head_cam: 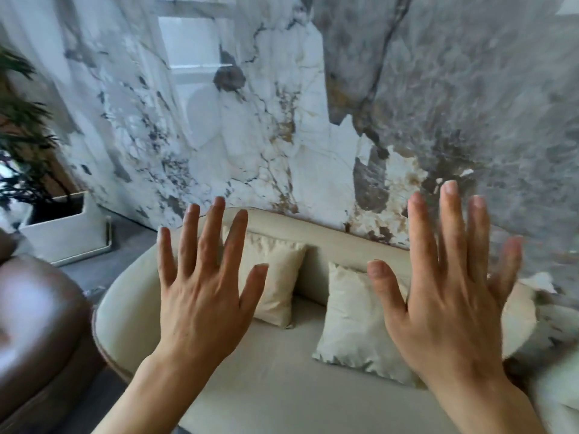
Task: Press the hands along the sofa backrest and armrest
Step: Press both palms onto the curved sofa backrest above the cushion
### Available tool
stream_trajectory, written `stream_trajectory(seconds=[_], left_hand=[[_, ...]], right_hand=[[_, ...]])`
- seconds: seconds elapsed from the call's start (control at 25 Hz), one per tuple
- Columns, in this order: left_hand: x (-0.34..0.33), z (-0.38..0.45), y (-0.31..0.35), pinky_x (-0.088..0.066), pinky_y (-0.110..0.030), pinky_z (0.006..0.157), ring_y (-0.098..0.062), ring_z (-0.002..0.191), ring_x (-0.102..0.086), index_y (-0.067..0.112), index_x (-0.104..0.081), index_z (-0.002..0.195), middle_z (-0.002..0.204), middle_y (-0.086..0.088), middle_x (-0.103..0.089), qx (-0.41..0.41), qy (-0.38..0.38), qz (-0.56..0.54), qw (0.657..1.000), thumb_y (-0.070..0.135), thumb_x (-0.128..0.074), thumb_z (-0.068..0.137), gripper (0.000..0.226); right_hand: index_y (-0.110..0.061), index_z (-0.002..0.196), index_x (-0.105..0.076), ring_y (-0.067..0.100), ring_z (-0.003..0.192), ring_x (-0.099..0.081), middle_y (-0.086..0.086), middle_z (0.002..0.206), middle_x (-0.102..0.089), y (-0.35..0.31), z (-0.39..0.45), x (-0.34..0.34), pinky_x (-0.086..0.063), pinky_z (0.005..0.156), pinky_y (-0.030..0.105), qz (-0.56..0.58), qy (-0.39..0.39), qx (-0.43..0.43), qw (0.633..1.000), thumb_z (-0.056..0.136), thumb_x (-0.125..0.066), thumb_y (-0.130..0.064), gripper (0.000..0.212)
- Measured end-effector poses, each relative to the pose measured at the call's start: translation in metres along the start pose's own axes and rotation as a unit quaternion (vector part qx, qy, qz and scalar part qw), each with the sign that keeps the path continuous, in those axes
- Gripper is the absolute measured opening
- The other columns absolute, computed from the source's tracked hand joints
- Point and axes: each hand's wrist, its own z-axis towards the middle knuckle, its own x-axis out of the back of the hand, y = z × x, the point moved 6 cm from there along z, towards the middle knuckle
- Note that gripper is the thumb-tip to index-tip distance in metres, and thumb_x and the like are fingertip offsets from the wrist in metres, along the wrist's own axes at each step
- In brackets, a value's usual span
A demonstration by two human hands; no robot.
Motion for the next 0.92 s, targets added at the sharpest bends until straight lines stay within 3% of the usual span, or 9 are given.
stream_trajectory(seconds=[0.16,0.52,0.68,0.92], left_hand=[[0.001,0.007,-0.040,-0.010,-0.061,0.120,-0.036,0.150,-0.018,0.016,-0.036,0.152,0.162,-0.013,-0.026,0.031,0.002,0.036,0.999,0.049,-0.035,0.096,0.064],[-0.023,0.041,-0.131,-0.009,-0.061,0.120,-0.034,0.152,-0.014,0.016,-0.034,0.153,0.163,-0.011,-0.023,0.070,-0.012,0.054,0.996,0.047,-0.037,0.095,0.066],[-0.051,0.053,-0.202,-0.010,-0.062,0.120,-0.033,0.152,-0.014,0.016,-0.035,0.152,0.163,-0.012,-0.025,0.052,-0.009,0.021,0.998,0.049,-0.035,0.095,0.066],[-0.089,0.078,-0.308,-0.006,-0.057,0.121,-0.034,0.152,-0.013,0.015,-0.037,0.151,0.163,-0.013,-0.024,0.000,-0.019,-0.047,0.999,0.049,-0.039,0.095,0.066]], right_hand=[[-0.020,0.155,-0.021,0.030,0.150,-0.009,0.009,0.164,-0.014,-0.035,0.026,-0.036,-0.001,0.116,0.058,0.056,-0.003,0.011,0.998,0.094,-0.027,-0.061,0.073],[-0.024,0.156,-0.014,0.028,0.151,-0.004,0.008,0.165,-0.009,-0.122,0.073,-0.102,0.001,0.116,0.060,0.106,-0.029,0.035,0.993,0.095,-0.027,-0.061,0.072],[-0.022,0.156,-0.016,0.029,0.151,-0.006,0.008,0.165,-0.008,-0.185,0.075,-0.131,0.006,0.117,0.054,0.071,-0.031,0.024,0.997,0.095,-0.026,-0.061,0.073],[-0.022,0.156,-0.016,0.029,0.151,-0.008,0.009,0.164,-0.011,-0.282,0.078,-0.159,-0.002,0.117,0.060,-0.027,-0.032,-0.032,0.999,0.096,-0.026,-0.061,0.072]])
